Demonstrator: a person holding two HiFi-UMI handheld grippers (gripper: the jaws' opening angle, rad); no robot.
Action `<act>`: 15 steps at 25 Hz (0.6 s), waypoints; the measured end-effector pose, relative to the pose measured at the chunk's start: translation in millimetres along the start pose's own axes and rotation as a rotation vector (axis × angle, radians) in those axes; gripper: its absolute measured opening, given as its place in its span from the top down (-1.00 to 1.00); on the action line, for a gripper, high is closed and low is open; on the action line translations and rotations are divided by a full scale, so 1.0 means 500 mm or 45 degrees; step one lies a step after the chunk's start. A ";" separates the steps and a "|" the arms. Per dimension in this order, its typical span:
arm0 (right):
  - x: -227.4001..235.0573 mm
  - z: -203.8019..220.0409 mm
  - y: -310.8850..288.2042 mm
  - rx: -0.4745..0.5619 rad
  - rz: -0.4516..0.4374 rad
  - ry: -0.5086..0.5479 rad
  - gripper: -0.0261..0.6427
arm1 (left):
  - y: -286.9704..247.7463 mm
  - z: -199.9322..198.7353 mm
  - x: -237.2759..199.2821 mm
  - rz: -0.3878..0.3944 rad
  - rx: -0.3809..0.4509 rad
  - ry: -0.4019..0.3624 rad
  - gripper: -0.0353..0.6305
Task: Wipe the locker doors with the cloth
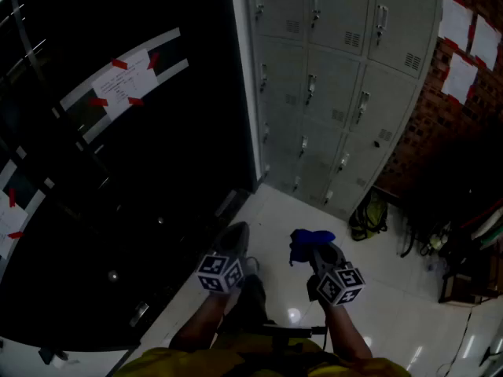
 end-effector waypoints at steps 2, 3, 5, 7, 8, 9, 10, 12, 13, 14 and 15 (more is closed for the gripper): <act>0.016 -0.005 -0.075 -0.007 0.001 0.018 0.71 | -0.074 0.003 -0.055 0.007 0.009 0.013 0.92; 0.028 -0.010 -0.115 -0.010 0.004 0.025 0.71 | -0.115 0.005 -0.081 0.016 0.013 0.019 0.92; 0.064 -0.026 -0.205 -0.006 0.021 0.033 0.71 | -0.217 0.003 -0.132 0.052 0.024 0.023 0.92; 0.113 -0.061 -0.315 0.024 0.055 0.033 0.71 | -0.341 -0.013 -0.187 0.106 0.039 0.003 0.92; 0.138 -0.086 -0.376 0.046 0.073 0.029 0.71 | -0.406 -0.031 -0.217 0.133 0.046 -0.012 0.92; 0.159 -0.116 -0.439 0.068 0.087 0.026 0.71 | -0.470 -0.055 -0.247 0.160 0.058 -0.027 0.92; 0.175 -0.150 -0.502 0.090 0.093 0.030 0.71 | -0.530 -0.085 -0.278 0.186 0.074 -0.040 0.92; 0.192 -0.215 -0.623 0.118 0.098 0.065 0.71 | -0.634 -0.144 -0.340 0.231 0.102 -0.062 0.92; 0.195 -0.245 -0.679 0.127 0.100 0.092 0.71 | -0.681 -0.168 -0.370 0.245 0.110 -0.073 0.92; 0.198 -0.272 -0.729 0.138 0.103 0.118 0.71 | -0.727 -0.187 -0.400 0.255 0.117 -0.085 0.92; 0.201 -0.296 -0.774 0.150 0.107 0.133 0.71 | -0.771 -0.202 -0.428 0.262 0.122 -0.094 0.92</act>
Point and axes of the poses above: the fingertips, and each gripper's own axes: y backward along the fingers, x to its right, z out of its underside, the point moved 2 cm from there along y, backward along the fingers, and after that the axes turned 9 degrees about -y, right-handed, at the moved point
